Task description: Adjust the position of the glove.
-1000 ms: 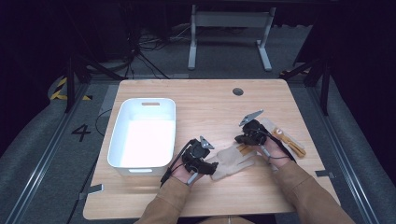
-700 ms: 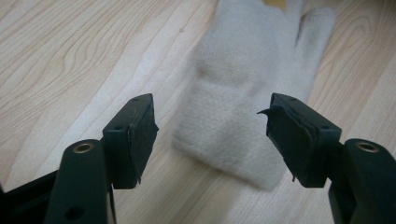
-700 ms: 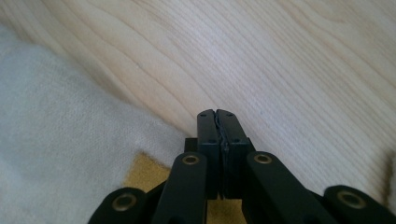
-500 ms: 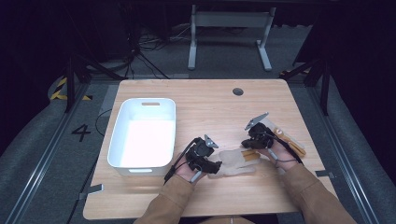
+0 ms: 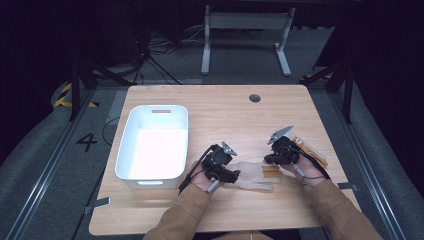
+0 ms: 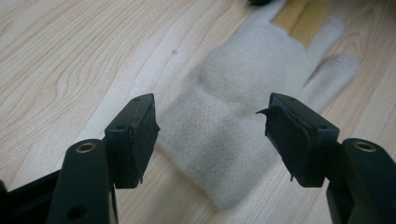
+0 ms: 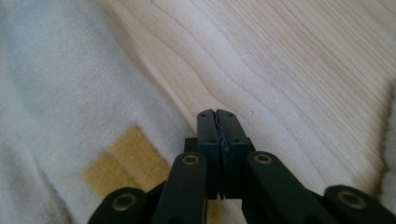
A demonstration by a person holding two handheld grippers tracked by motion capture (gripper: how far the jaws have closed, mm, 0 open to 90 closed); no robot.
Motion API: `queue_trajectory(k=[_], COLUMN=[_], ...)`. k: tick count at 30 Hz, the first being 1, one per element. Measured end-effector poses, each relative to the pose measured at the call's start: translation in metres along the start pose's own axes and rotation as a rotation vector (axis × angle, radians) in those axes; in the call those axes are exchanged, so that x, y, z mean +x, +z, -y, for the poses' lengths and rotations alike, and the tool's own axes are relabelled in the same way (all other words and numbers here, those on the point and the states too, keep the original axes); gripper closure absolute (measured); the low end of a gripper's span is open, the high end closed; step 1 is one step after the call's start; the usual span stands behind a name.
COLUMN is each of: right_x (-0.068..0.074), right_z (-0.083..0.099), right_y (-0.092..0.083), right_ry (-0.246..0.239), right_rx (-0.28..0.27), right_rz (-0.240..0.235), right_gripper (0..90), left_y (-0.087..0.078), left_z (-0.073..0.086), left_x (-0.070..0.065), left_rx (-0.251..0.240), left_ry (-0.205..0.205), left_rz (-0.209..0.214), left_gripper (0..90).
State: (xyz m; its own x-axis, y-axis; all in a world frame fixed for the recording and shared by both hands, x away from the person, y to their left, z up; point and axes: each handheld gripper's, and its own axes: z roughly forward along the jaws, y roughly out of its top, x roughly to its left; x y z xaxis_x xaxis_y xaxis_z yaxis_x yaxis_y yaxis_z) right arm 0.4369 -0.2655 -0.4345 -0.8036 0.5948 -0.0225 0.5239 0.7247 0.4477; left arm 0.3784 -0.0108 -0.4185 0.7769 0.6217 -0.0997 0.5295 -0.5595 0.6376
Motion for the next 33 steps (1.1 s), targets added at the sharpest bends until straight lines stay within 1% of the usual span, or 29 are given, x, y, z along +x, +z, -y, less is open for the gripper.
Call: queue_trajectory(k=[3, 6, 8, 12, 13, 14, 15, 17, 18, 19, 20, 22, 23, 24, 25, 26, 28, 29, 30, 31, 32, 33], right_x=[0.001, 0.001, 0.001, -0.001, -0.003, -0.004, -0.008, -0.014, -0.014, -0.019, -0.019, -0.023, -0.026, -0.026, -0.03, -0.03, -0.035, -0.037, -0.037, -0.04, -0.04, -0.044], right_z=[0.002, 0.003, 0.004, 0.006, 0.007, 0.008, 0.011, 0.015, 0.015, 0.019, 0.019, 0.023, 0.026, 0.026, 0.029, 0.029, 0.033, 0.035, 0.035, 0.038, 0.038, 0.041], right_y=[-0.004, -0.01, -0.016, -0.027, -0.03, -0.034, -0.038, -0.043, -0.043, -0.047, -0.047, -0.049, -0.051, -0.051, -0.052, -0.052, -0.054, -0.055, -0.055, -0.057, -0.057, -0.058], right_ry=[-0.001, 0.003, 0.008, 0.015, 0.022, 0.035, 0.062, 0.084, 0.084, 0.106, 0.106, 0.128, 0.145, 0.145, 0.163, 0.163, 0.181, 0.192, 0.192, 0.209, 0.209, 0.228], right_rx=[-0.017, -0.052, -0.075, -0.127, -0.139, -0.156, -0.183, -0.197, -0.197, -0.214, -0.214, -0.226, -0.225, -0.225, -0.228, -0.228, -0.235, -0.237, -0.237, -0.239, -0.239, -0.245], right_rz=[0.008, 0.011, 0.015, 0.032, 0.037, 0.045, 0.054, 0.056, 0.056, 0.068, 0.068, 0.072, 0.094, 0.094, 0.105, 0.105, 0.123, 0.125, 0.125, 0.137, 0.137, 0.146], right_gripper=[89.1, 86.6, 85.4, 81.5, 79.6, 73.9, 66.9, 63.9, 63.9, 62.4, 62.4, 60.5, 58.3, 58.3, 57.4, 57.4, 56.3, 55.9, 55.9, 54.4, 54.4, 52.7], left_y=[-0.001, -0.002, -0.004, -0.006, -0.007, -0.008, -0.009, -0.011, -0.011, -0.011, -0.012, -0.012, -0.012, -0.013, -0.013, -0.013, -0.014, -0.014, -0.014, -0.013, -0.013, -0.014], left_z=[-0.002, -0.003, -0.003, -0.004, -0.004, -0.004, -0.005, -0.005, -0.005, -0.006, -0.006, -0.006, -0.006, -0.006, -0.007, -0.007, -0.007, -0.008, -0.008, -0.007, -0.007, -0.007], left_x=[0.001, 0.001, 0.001, 0.003, 0.004, 0.004, 0.004, 0.005, 0.005, 0.005, 0.006, 0.006, 0.006, 0.006, 0.005, 0.005, 0.005, 0.006, 0.006, 0.006, 0.006, 0.006], left_rx=[-0.002, -0.008, -0.016, -0.023, -0.026, -0.027, -0.032, -0.037, -0.037, -0.039, -0.04, -0.043, -0.043, -0.042, -0.041, -0.041, -0.046, -0.046, -0.046, -0.043, -0.043, -0.044], left_ry=[0.0, 0.008, 0.0, -0.002, -0.004, -0.004, -0.005, -0.005, -0.005, -0.006, -0.005, -0.009, -0.006, -0.008, -0.002, -0.002, -0.001, -0.002, -0.002, -0.002, -0.002, 0.0], left_rz=[0.001, 0.0, 0.007, 0.007, 0.008, 0.007, 0.013, 0.012, 0.012, 0.013, 0.014, 0.014, 0.015, 0.016, 0.019, 0.019, 0.018, 0.018, 0.018, 0.018, 0.018, 0.018], left_gripper=[34.8, 34.9, 35.0, 35.0, 35.0, 35.0, 35.0, 35.0, 34.9, 35.0, 35.0, 34.9, 34.9, 34.9, 34.9, 34.9, 34.8, 34.9, 34.8, 34.8, 34.7, 34.7])
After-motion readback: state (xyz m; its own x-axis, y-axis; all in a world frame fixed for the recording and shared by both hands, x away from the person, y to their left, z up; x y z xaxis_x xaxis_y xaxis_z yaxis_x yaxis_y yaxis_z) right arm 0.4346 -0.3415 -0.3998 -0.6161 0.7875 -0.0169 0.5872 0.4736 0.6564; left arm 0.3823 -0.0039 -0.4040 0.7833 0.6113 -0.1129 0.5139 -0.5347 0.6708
